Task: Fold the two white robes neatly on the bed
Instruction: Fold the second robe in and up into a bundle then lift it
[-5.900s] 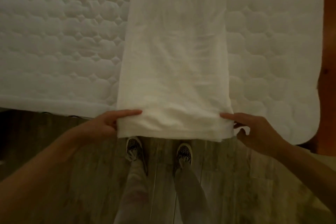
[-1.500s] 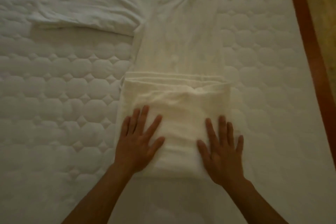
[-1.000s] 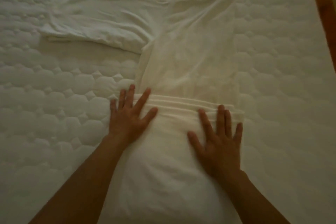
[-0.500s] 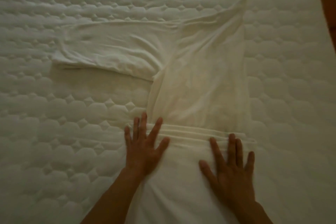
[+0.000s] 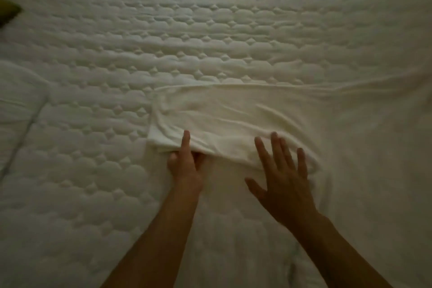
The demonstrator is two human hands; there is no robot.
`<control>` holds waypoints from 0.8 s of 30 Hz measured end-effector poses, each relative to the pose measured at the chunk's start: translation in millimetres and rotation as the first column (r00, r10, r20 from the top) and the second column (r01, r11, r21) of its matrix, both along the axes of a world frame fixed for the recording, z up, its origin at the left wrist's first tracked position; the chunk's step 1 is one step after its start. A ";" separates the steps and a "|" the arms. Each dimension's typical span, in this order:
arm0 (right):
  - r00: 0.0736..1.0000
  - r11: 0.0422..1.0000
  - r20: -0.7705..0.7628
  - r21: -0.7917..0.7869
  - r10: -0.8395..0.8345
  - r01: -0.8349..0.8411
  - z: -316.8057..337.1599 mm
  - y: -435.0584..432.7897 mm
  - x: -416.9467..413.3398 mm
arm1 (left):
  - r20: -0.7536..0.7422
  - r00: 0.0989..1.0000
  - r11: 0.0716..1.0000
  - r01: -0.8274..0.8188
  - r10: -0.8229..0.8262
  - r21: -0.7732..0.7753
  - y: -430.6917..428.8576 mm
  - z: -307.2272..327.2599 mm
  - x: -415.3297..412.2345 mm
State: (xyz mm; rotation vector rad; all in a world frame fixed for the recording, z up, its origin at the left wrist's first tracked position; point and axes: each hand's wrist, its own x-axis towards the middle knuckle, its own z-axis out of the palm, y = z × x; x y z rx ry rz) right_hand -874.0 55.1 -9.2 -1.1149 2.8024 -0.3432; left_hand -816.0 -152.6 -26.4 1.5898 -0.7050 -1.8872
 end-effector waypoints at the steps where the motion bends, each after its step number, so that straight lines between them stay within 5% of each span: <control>1: 1.000 1.000 0.017 0.007 0.023 -0.023 0.9 -30.5 -5.6 | -0.037 0.998 0.995 -0.044 0.047 0.090 -28.6 3.9 -8.4; 5: 0.991 0.998 0.114 -0.006 0.070 -0.070 6.8 -112.8 -14.0 | -0.109 0.993 0.987 -0.019 0.037 0.158 -85.8 16.1 -24.4; 9: 0.955 0.965 0.270 -0.258 0.122 -0.050 21.0 -151.5 -16.9 | -0.215 0.960 0.981 0.158 -0.179 -0.113 -56.6 79.5 -43.2; 14: 0.857 0.666 0.509 -0.614 -0.076 0.424 75.2 -122.0 -54.9 | -0.171 0.875 0.830 0.344 -0.453 -0.438 21.9 149.4 -97.8; 18: 0.739 0.349 0.670 -0.678 -0.071 0.647 101.6 -27.2 -96.5 | -0.011 0.749 0.535 0.463 -0.662 -0.707 126.9 182.5 -160.5; 22: 0.478 0.169 0.861 -0.452 -0.173 0.876 73.2 99.4 -130.3 | 0.225 0.317 0.082 0.724 -0.921 -0.685 240.7 175.7 -200.2; 24: 0.301 0.169 0.950 -0.284 -0.086 0.944 47.9 160.9 -139.7 | 0.451 0.139 -0.182 0.782 -0.882 -0.596 276.5 140.8 -202.3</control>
